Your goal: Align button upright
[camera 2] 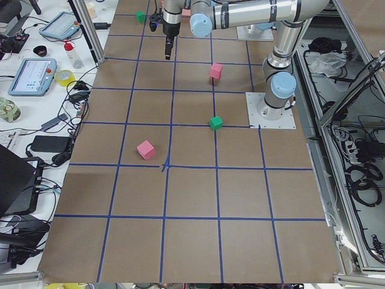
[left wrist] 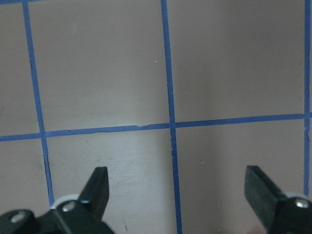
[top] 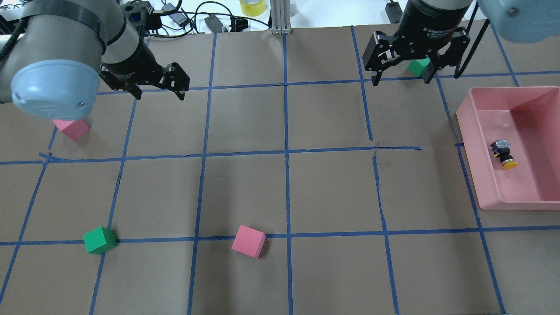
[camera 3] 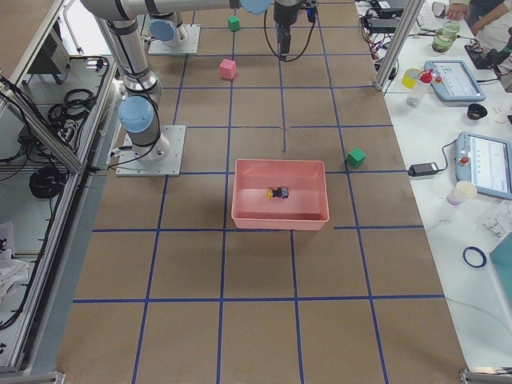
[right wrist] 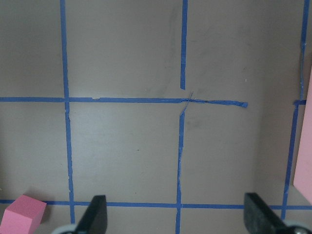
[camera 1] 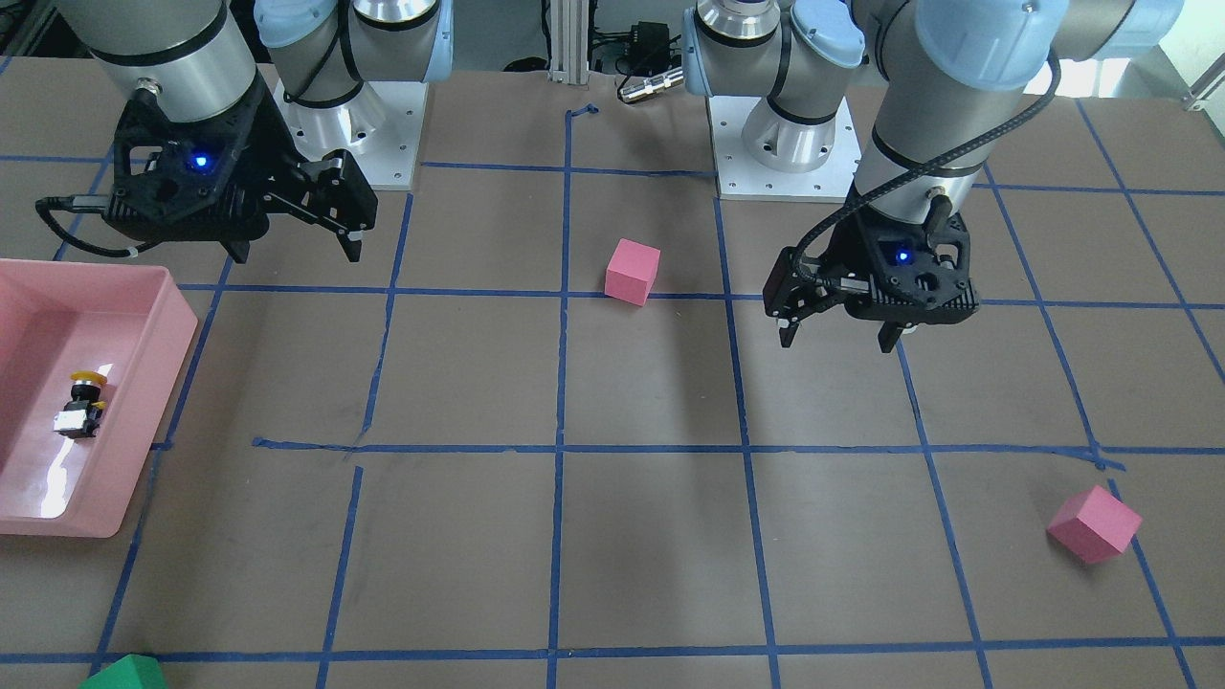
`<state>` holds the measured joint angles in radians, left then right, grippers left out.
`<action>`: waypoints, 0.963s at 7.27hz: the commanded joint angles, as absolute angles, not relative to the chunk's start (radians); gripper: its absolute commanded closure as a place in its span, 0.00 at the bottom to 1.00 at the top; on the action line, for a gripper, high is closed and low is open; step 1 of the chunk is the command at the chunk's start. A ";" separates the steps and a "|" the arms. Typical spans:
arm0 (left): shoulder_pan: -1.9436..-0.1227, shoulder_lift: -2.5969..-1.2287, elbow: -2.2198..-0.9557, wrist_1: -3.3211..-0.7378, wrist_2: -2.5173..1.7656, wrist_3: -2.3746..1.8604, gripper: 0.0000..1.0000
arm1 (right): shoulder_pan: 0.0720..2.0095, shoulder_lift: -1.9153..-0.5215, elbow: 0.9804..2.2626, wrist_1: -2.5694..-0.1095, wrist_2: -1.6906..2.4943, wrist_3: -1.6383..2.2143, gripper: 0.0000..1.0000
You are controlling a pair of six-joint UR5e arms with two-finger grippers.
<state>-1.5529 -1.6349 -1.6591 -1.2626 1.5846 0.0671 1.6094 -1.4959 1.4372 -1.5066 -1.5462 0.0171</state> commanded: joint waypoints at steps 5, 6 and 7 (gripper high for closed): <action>-1.523 -1.572 -1.637 -1.590 1.617 -0.110 0.00 | 1.603 -1.497 1.437 -1.499 -1.565 -0.003 0.00; -1.526 -1.559 -1.631 -1.612 1.640 -0.126 0.00 | 1.595 -1.494 1.437 -1.503 -1.548 -0.012 0.00; -1.531 -1.565 -1.640 -1.661 1.682 -0.126 0.00 | 1.589 -1.494 1.437 -1.500 -1.549 -0.012 0.00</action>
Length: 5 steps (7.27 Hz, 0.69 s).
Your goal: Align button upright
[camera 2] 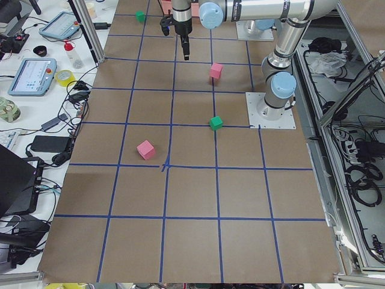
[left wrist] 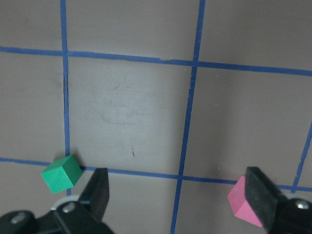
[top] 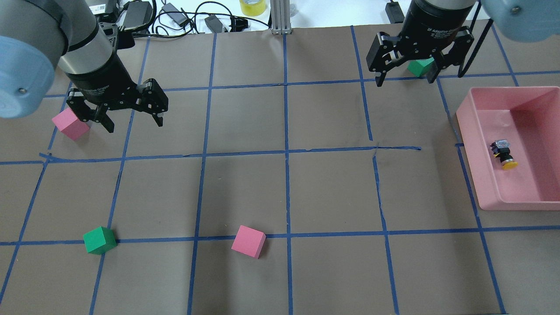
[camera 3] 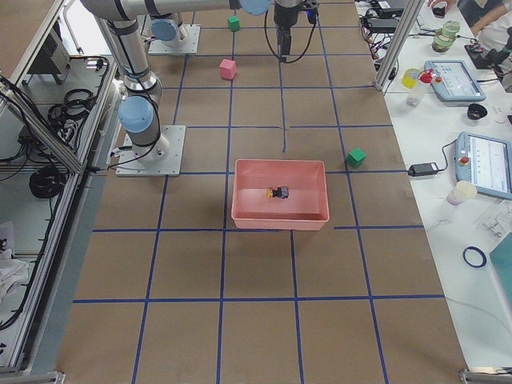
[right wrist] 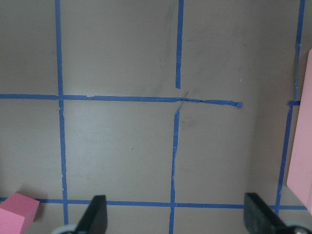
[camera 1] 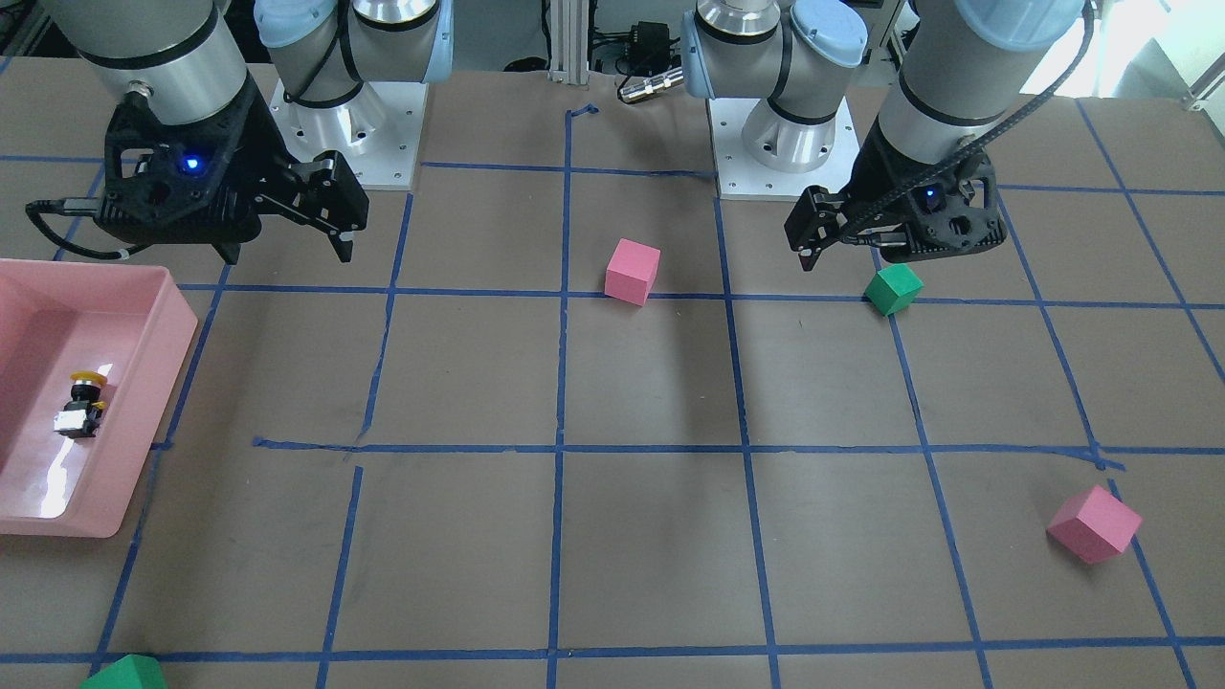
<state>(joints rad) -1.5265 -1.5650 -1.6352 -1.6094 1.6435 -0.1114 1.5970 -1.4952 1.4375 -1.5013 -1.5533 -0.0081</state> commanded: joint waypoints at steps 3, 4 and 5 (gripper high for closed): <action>-1.528 -1.562 -1.637 -1.655 1.683 -0.109 0.00 | 1.531 -1.491 1.437 -1.520 -1.558 -0.034 0.00; -1.523 -1.566 -1.638 -1.649 1.683 -0.109 0.00 | 1.461 -1.488 1.439 -1.519 -1.562 -0.175 0.00; -1.523 -1.565 -1.641 -1.646 1.681 -0.107 0.00 | 1.363 -1.482 1.445 -1.516 -1.563 -0.239 0.00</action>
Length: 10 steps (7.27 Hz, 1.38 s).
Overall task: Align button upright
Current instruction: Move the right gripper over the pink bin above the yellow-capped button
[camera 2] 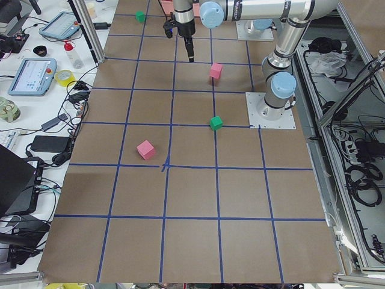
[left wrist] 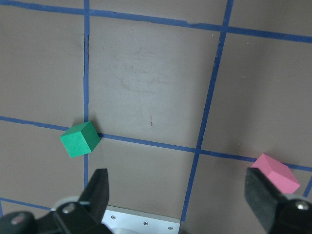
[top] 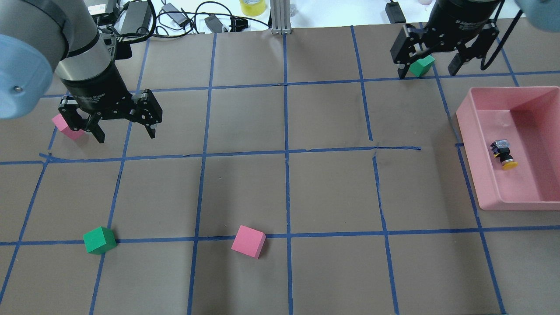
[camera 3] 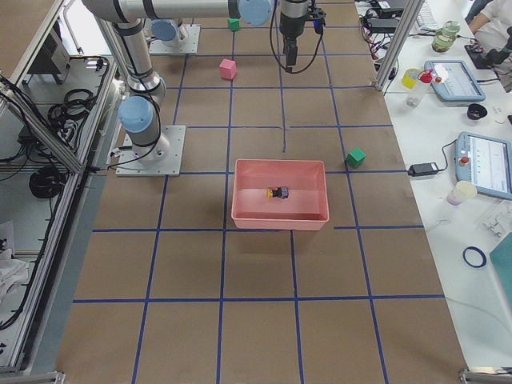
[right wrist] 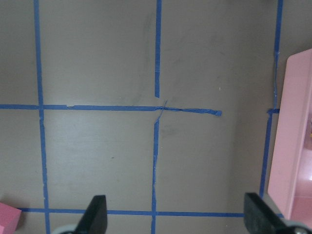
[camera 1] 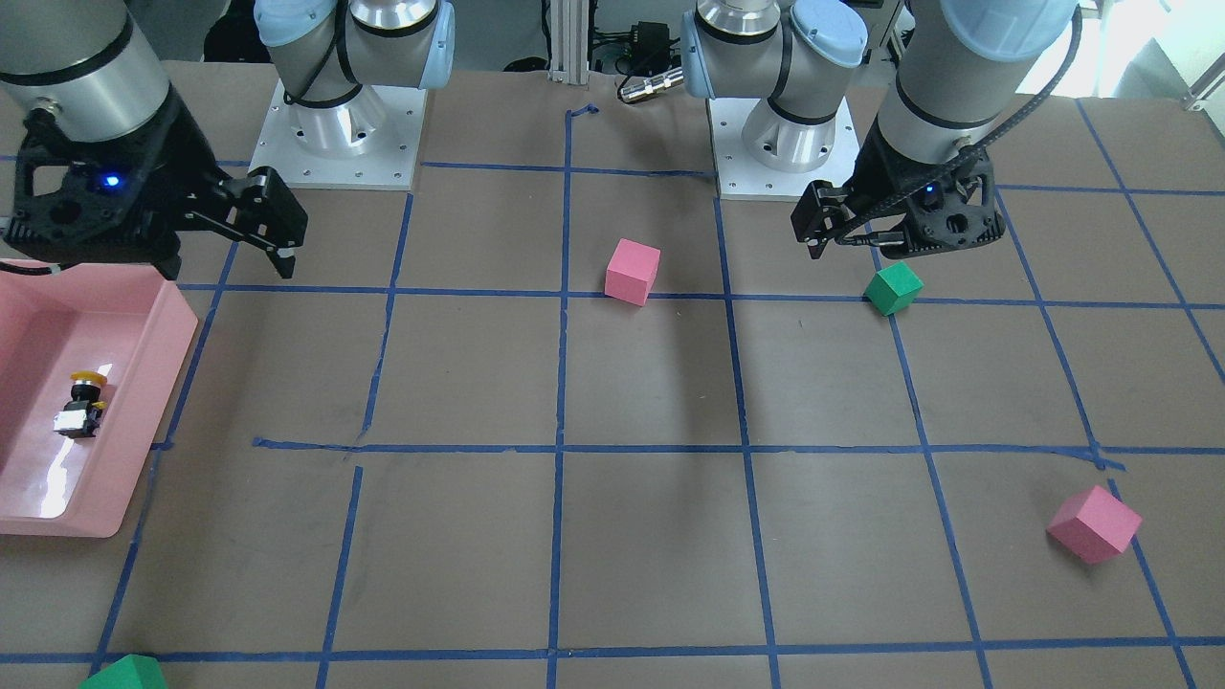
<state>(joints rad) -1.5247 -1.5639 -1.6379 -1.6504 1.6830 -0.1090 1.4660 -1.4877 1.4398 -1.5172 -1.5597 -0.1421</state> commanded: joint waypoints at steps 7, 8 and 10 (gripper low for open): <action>-1.549 -1.562 -1.647 -1.588 1.572 -0.040 0.00 | 0.979 -1.246 1.680 -2.052 -1.580 -0.653 0.00; -1.549 -1.562 -1.647 -1.586 1.571 -0.038 0.00 | 0.976 -1.230 1.681 -2.057 -1.577 -0.657 0.00; -1.549 -1.562 -1.646 -1.588 1.572 -0.051 0.00 | 0.970 -1.220 1.729 -2.124 -1.583 -0.661 0.00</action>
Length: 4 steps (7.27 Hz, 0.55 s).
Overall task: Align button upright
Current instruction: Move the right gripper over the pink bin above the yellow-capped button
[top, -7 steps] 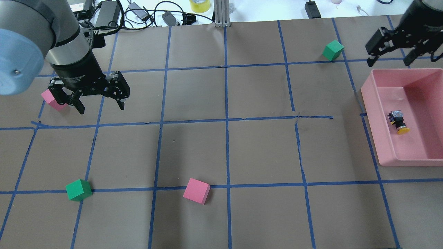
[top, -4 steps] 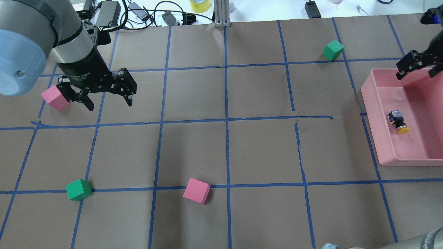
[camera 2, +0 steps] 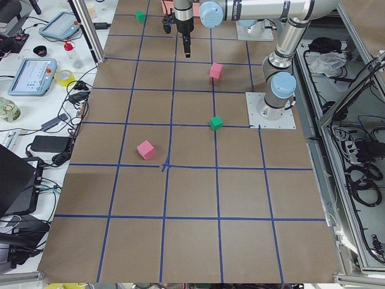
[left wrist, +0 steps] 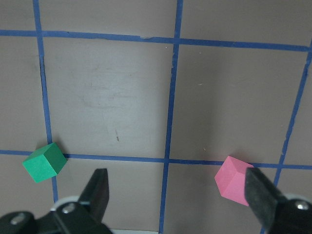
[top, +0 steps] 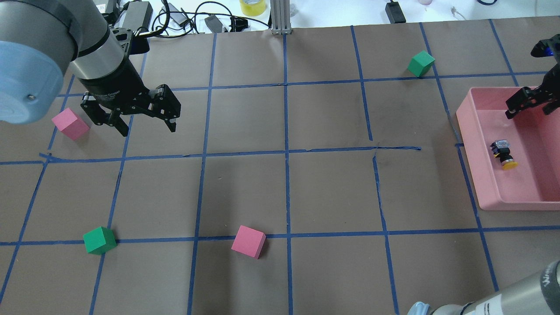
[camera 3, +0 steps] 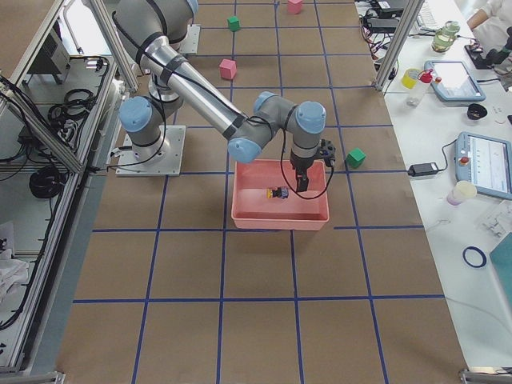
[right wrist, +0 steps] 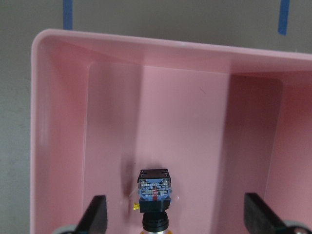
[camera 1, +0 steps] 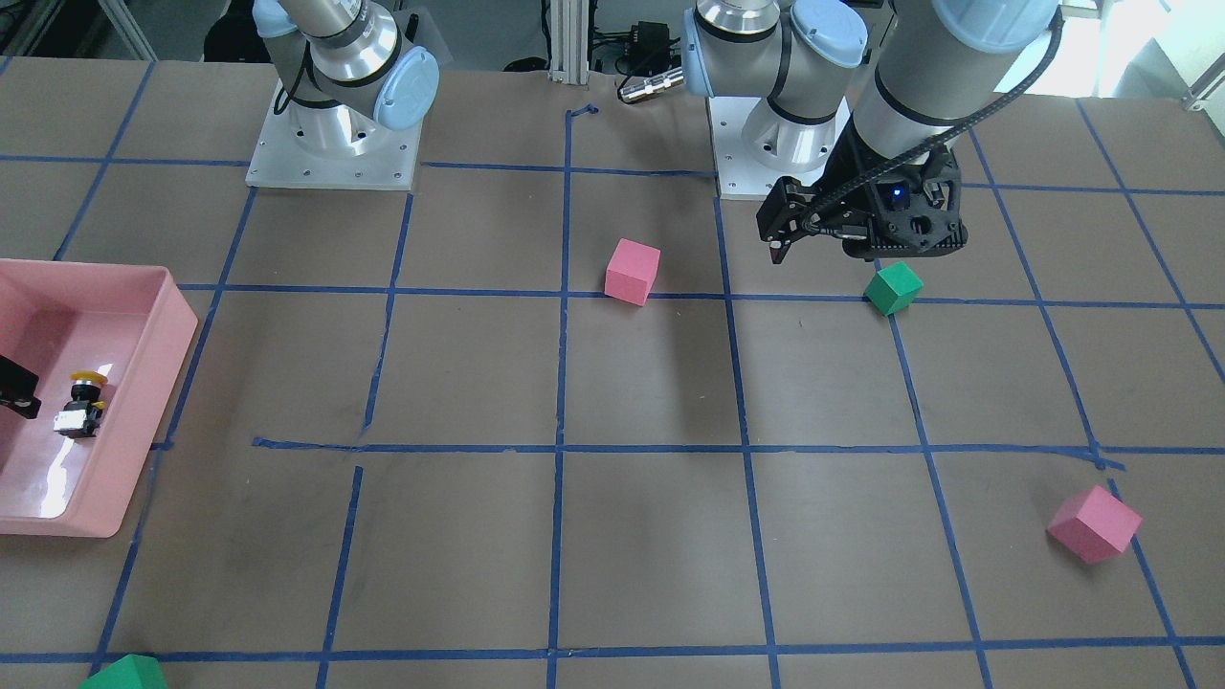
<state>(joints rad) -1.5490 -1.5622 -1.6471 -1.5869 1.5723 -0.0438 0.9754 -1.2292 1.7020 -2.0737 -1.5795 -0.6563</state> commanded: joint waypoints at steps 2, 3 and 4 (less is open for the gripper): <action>-1.549 -1.563 -1.646 -1.588 1.572 -0.052 0.00 | 0.965 -1.218 1.750 -2.132 -1.583 -0.669 0.00; -1.549 -1.562 -1.646 -1.588 1.578 -0.051 0.00 | 0.960 -1.218 1.753 -2.134 -1.583 -0.669 0.00; -1.549 -1.559 -1.646 -1.588 1.585 -0.049 0.00 | 0.960 -1.216 1.755 -2.134 -1.583 -0.669 0.00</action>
<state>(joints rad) -1.5493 -1.5611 -1.6461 -1.5875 1.5780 -0.0506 0.9622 -1.2179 1.7509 -2.1321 -1.5830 -0.6683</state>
